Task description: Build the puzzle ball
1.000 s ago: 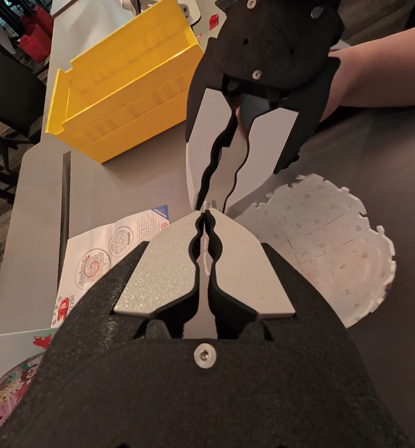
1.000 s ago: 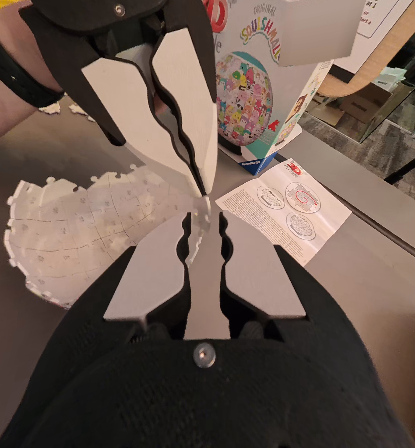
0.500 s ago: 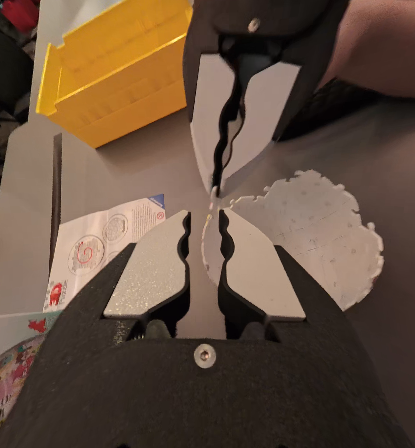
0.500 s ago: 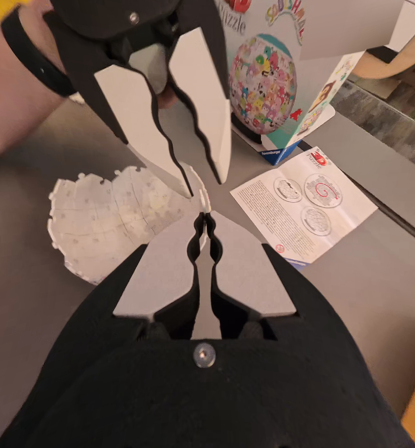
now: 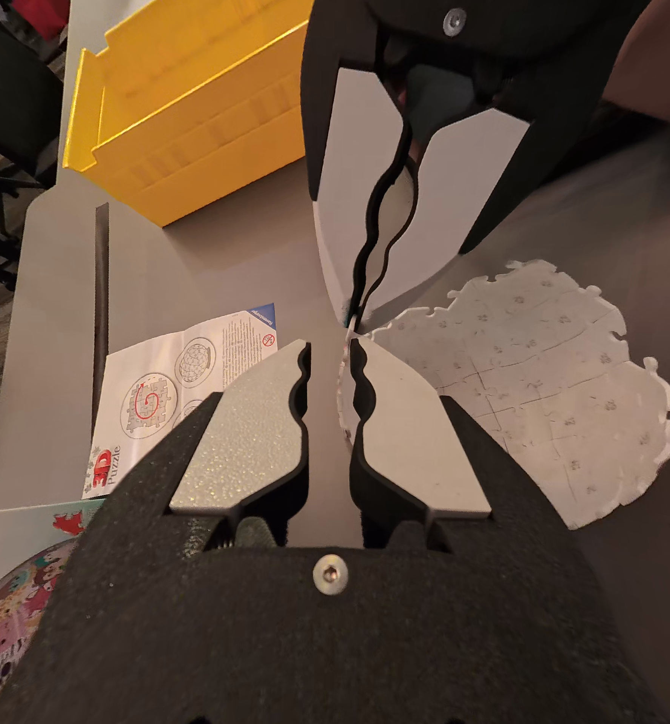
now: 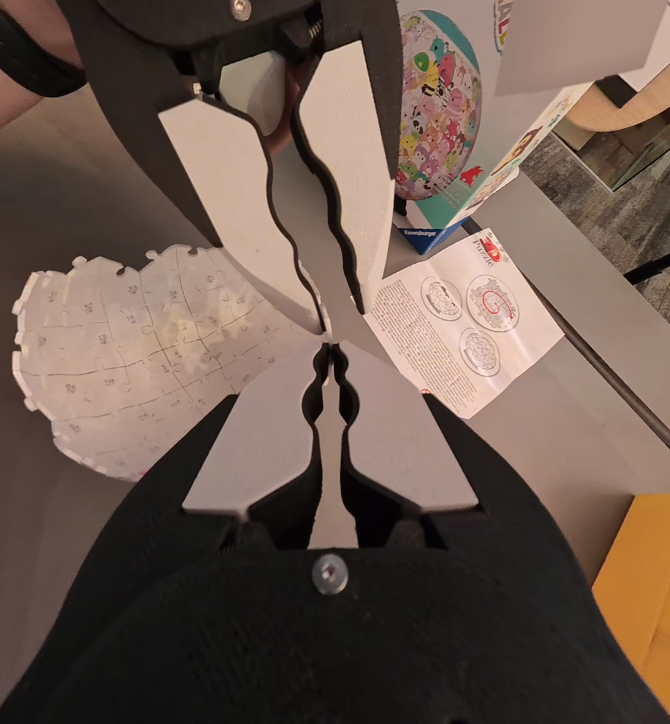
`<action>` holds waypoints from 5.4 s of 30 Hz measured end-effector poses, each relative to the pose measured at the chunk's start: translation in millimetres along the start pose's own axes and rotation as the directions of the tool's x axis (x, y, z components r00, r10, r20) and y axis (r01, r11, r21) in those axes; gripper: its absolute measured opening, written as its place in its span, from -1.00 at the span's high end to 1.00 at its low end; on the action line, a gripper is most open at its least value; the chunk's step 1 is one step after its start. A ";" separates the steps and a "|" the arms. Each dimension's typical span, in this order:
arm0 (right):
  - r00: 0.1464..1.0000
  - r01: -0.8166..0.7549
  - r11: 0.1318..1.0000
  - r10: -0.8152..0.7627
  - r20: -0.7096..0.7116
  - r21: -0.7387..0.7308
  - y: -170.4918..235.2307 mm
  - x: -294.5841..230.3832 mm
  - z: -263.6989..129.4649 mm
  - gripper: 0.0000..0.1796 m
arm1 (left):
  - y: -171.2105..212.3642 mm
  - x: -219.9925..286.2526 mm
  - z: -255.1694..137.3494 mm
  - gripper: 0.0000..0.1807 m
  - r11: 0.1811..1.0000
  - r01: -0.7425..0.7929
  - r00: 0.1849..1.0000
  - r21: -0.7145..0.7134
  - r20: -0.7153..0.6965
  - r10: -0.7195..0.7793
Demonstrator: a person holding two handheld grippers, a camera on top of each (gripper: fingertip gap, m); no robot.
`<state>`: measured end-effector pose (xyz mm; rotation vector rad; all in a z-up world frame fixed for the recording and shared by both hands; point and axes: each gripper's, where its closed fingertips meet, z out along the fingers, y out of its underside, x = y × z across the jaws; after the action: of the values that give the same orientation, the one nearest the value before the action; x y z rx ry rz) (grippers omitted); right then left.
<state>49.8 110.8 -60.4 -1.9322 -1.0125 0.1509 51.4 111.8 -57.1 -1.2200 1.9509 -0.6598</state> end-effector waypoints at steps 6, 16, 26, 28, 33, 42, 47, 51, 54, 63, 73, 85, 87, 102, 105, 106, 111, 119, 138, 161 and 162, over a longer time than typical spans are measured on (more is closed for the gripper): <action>1.000 0.004 1.000 -0.004 -0.017 0.005 -0.4 1.1 -0.3 0.96 | -0.8 5.4 0.8 0.94 0.999 -0.046 0.999 0.003 -0.015 0.046; 1.000 -0.007 1.000 0.007 -0.025 0.008 5.0 0.7 5.8 0.85 | -3.6 5.6 1.0 0.98 0.998 -0.053 0.999 0.027 -0.010 0.053; 1.000 -0.032 0.999 0.032 0.000 0.030 3.9 1.8 6.8 0.87 | -2.4 6.3 -1.3 0.98 0.998 -0.052 0.998 0.039 -0.021 0.053; 0.999 -0.043 0.998 0.042 0.009 0.035 3.9 2.2 6.1 0.88 | -2.0 5.9 -2.1 0.98 0.998 -0.045 0.999 0.044 -0.024 0.046; 0.999 -0.045 0.999 0.045 0.007 0.031 5.1 2.9 7.5 0.91 | -1.4 4.7 -3.1 0.98 0.998 -0.048 0.999 0.048 -0.017 0.048; 1.000 -0.025 1.000 0.025 0.010 -0.005 8.9 -0.4 14.8 0.91 | 0.6 6.0 0.5 0.98 0.998 -0.060 0.998 0.032 -0.020 0.061; 1.000 -0.019 1.000 0.020 0.008 -0.014 11.6 -0.2 11.9 0.91 | 0.6 6.4 2.3 0.98 0.998 -0.062 0.998 0.029 -0.020 0.063; 1.000 -0.028 1.000 0.028 0.008 0.002 10.3 1.0 11.4 0.91 | 0.7 5.7 2.8 0.98 0.998 -0.063 0.998 0.029 -0.015 0.064; 0.999 -0.042 0.999 0.042 0.007 0.017 8.2 1.5 12.7 0.92 | 0.7 5.4 2.8 0.98 0.997 -0.066 0.998 0.028 -0.012 0.067; 0.998 -0.056 0.998 0.056 -0.004 0.020 7.7 2.9 15.3 0.95 | 1.5 3.8 2.4 0.98 0.998 -0.059 0.998 0.026 -0.007 0.059; 0.993 -0.116 0.993 0.116 -0.003 0.010 7.2 3.4 14.3 0.96 | 6.0 -5.1 -1.8 0.81 1.000 -0.027 0.999 -0.011 0.041 0.028; 0.994 -0.108 0.994 0.108 -0.004 0.021 7.4 3.2 15.0 0.96 | 10.0 -1.2 2.0 0.89 0.995 -0.066 0.997 -0.077 0.037 0.069; 0.995 -0.100 0.995 0.100 -0.010 0.018 7.4 3.1 15.7 0.96 | 10.7 -1.1 2.1 0.88 0.994 -0.070 0.997 -0.083 0.038 0.073; 0.996 -0.082 0.996 0.082 -0.018 0.018 7.7 3.5 15.5 0.96 | 14.5 4.0 7.7 0.89 0.986 -0.087 0.996 -0.144 0.017 0.090; 0.997 -0.080 0.997 0.080 -0.018 0.017 7.6 3.5 15.7 0.96 | 16.8 3.6 8.6 0.88 0.981 -0.089 0.995 -0.170 0.020 0.094; 0.997 -0.077 0.997 0.077 -0.020 0.016 7.4 3.5 15.7 0.96 | 16.9 3.1 8.7 0.88 0.980 -0.091 0.995 -0.176 0.023 0.097; 0.997 -0.079 0.997 0.079 -0.019 0.015 7.6 3.5 15.6 0.96 | 13.0 -4.3 -5.0 0.85 0.983 -0.064 0.995 -0.173 0.069 0.077; 0.996 -0.084 0.996 0.084 -0.015 0.015 7.6 5.4 16.5 0.96 | -6.0 -6.7 -27.0 0.60 0.993 0.016 0.998 -0.113 0.060 -0.010; 0.996 -0.092 0.996 0.092 -0.010 0.015 9.2 4.6 18.1 0.96 | 18.6 -2.3 4.7 0.73 0.908 -0.223 0.970 -0.356 -0.177 0.168; 0.993 -0.117 0.993 0.117 0.004 0.035 11.0 4.6 18.4 0.96 | 27.1 1.7 15.5 0.97 0.887 -0.253 0.956 -0.386 -0.238 0.169; 0.993 -0.122 0.992 0.122 0.007 0.045 10.2 4.5 18.1 0.95 | 26.9 1.7 15.3 0.97 0.890 -0.252 0.956 -0.381 -0.238 0.169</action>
<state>50.2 123.6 -77.4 -1.9535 -0.8870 0.2454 48.8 120.9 -86.6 -1.1883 2.4375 -0.2724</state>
